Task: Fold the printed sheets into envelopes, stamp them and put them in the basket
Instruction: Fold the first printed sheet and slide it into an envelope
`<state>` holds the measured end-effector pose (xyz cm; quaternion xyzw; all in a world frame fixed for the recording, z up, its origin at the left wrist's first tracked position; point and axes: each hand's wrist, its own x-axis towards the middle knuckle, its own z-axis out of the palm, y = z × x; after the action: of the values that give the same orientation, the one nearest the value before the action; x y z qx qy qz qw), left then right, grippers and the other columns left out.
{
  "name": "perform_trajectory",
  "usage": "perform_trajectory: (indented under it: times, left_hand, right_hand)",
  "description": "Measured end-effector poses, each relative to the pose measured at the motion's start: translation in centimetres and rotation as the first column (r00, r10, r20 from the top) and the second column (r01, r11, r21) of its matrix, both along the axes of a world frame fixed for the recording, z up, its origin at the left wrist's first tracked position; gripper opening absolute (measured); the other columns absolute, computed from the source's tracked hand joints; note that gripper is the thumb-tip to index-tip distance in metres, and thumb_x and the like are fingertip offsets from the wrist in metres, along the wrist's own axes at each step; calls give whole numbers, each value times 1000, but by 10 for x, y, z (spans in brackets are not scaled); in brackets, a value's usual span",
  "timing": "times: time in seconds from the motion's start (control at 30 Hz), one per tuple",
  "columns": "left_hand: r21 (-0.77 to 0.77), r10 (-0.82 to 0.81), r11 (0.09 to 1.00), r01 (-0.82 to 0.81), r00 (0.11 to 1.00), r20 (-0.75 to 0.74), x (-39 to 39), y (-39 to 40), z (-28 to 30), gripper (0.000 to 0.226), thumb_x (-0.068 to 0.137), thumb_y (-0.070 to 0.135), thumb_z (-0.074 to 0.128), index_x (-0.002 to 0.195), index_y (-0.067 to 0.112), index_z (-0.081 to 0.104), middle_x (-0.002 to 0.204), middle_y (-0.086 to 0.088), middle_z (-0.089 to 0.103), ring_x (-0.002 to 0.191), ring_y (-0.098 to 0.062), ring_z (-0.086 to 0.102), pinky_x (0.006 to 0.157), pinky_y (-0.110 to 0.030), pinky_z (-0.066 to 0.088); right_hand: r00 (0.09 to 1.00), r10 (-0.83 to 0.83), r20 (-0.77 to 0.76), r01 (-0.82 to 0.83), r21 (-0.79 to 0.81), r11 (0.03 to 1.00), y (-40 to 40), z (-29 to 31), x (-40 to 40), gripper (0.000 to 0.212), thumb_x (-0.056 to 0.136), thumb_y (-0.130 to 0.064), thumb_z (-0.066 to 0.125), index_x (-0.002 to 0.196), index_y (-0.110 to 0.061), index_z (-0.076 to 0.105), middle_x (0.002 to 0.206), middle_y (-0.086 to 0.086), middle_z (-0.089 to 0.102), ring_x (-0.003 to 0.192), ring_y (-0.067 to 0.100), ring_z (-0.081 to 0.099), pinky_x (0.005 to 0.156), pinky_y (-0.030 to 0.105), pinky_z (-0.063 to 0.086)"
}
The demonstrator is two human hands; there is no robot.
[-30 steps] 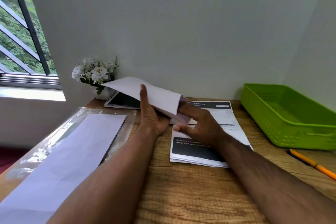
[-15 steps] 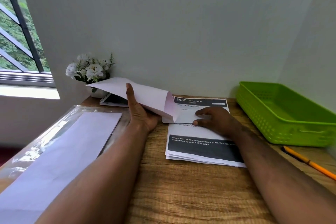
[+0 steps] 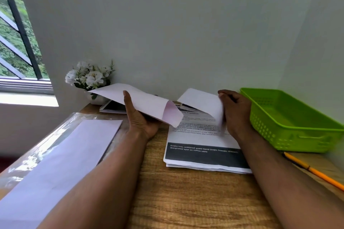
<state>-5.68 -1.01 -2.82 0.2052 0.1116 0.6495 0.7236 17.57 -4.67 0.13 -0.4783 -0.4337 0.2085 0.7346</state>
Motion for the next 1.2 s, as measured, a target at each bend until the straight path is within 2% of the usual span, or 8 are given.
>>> perform_trajectory:
  times: [0.13,0.4,0.77,0.87,0.97,1.07,1.13,1.2]
  left_hand:
    - [-3,21,1000,-21,1000,23,-1,1,0,71,68,78,59,106,18,60,93,-11,65,95,-31,62,101,-58,40]
    - [5,17,1000,-17,999,34,1,1,0,69,71,77,57,100,15,61,89,-11,65,91,-31,62,101,-58,40]
    - [20,-12,1000,12,1000,11,4,3,-1,76,67,78,60,110,15,57,93,-12,62,99,-31,57,105,-57,36]
    - [9,-5,1000,5,1000,3,7,2,0,78,66,78,60,115,17,54,95,-12,60,101,-32,56,103,-58,38]
    - [-3,-13,1000,13,1000,-11,11,3,-1,79,64,78,62,114,17,55,95,-11,60,99,-30,57,103,-56,39]
    - [-22,-5,1000,5,999,-35,10,3,-1,78,65,79,59,109,16,57,92,-11,62,93,-30,60,102,-53,41]
    - [-23,19,1000,-20,999,-39,8,1,0,71,69,79,54,100,16,60,89,-10,63,87,-29,62,100,-50,43]
    - [-31,36,999,-37,999,-36,7,-1,1,66,72,78,52,97,16,60,88,-10,63,83,-28,63,97,-49,45]
  right_hand:
    - [945,185,-271,-200,-26,980,-11,9,-4,13,83,3,63,80,-8,68,62,-7,70,57,5,62,56,18,51]
    - [920,320,-227,-358,-147,922,-12,3,-14,17,84,1,60,88,-12,70,73,5,64,57,15,55,50,20,46]
    - [952,242,-187,-278,-200,939,-7,-1,-20,15,82,-1,64,88,-12,72,85,9,69,71,21,60,63,29,51]
    - [981,191,-37,-195,-239,951,-8,-2,-30,14,84,-7,66,84,-19,71,86,4,71,73,15,64,68,27,53]
    - [940,262,218,-207,-244,947,-13,-5,-47,10,92,-30,60,92,-27,69,93,-10,70,85,0,62,77,11,47]
    - [873,332,358,-264,-227,937,-15,-6,-51,47,90,-54,46,121,-24,64,119,-11,64,111,-1,55,95,14,40]
    - [886,289,363,-237,-182,954,-14,-1,-41,41,91,-47,51,122,-22,63,120,-8,64,114,2,56,97,17,41]
    - [862,288,417,-199,-246,949,-14,3,-21,32,91,-35,60,120,-21,64,110,-10,66,106,4,60,87,13,45]
